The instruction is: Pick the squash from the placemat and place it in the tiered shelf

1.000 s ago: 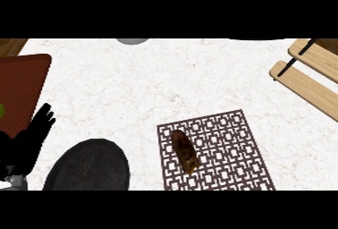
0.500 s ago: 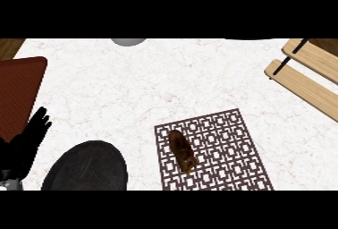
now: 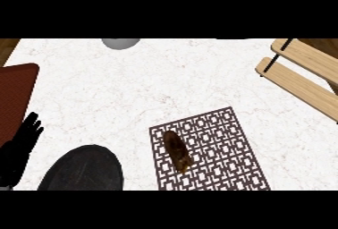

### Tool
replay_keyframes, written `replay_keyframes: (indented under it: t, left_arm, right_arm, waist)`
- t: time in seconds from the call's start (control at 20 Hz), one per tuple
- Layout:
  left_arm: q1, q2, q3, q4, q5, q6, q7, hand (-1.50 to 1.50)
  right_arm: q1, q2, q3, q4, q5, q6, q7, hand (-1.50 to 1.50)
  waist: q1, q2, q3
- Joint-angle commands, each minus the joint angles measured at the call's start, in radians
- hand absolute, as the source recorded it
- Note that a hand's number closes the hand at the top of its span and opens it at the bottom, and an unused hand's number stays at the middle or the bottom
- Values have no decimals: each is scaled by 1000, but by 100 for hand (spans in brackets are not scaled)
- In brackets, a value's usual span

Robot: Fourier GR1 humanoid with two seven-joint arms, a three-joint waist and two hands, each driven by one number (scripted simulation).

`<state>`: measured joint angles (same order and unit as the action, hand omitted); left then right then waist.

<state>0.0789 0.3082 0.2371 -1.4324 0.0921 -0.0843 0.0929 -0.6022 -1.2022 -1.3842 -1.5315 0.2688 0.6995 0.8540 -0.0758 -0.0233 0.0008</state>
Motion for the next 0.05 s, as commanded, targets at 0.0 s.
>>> replay_keyframes:
  t: [0.0]
  left_arm:
    - [-17, 8, 4, 21, -3, -6, 5, 0]
  right_arm:
    - [74, -120, -185, 42, -67, 223, 71, -150]
  waist:
    - [0, 5, 0]
